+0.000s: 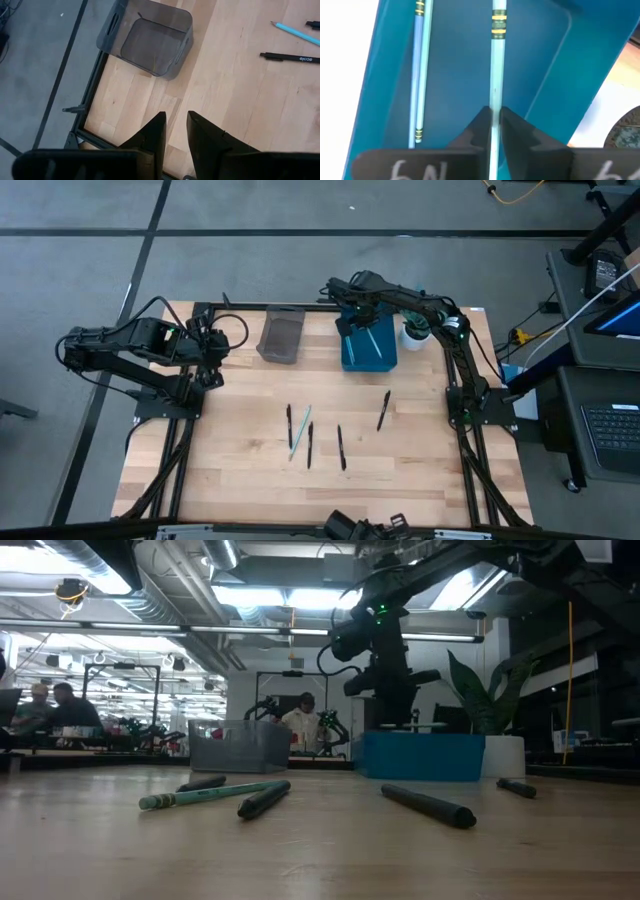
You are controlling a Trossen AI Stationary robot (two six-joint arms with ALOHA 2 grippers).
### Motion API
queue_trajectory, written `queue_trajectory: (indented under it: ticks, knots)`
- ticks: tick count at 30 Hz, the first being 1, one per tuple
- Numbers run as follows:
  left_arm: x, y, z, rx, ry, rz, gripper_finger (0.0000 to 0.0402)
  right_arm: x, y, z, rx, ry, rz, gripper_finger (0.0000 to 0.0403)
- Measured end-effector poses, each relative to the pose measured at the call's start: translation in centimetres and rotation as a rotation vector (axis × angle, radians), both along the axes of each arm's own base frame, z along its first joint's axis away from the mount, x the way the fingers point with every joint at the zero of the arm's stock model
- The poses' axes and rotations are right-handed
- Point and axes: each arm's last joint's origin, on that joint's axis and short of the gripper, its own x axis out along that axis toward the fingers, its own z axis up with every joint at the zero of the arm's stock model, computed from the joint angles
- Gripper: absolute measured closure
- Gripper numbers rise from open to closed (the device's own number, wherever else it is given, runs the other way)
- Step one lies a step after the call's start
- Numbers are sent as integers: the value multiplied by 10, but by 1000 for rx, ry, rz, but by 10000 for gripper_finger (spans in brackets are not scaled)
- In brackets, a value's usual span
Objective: Sort pens & pencils
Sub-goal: Put the right light blue pencil into the blue bin, then put the light blue pencil into the blue bin
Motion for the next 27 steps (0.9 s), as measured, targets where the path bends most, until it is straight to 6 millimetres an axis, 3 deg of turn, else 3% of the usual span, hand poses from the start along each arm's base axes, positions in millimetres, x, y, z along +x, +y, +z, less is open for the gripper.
queue_trajectory:
  ticks: [11,17,22,27]
  knots:
    - [0,0,0,-1,-1,3,329,0,0,0,-24,14,8,277]
    - [0,0,0,-1,-1,4,329,0,5,2,-14,41,11,265]
    - [0,0,0,-2,-4,3,329,10,15,19,-34,8,42,274]
    - [1,0,0,-2,-13,3,329,25,33,50,-85,-92,55,288]
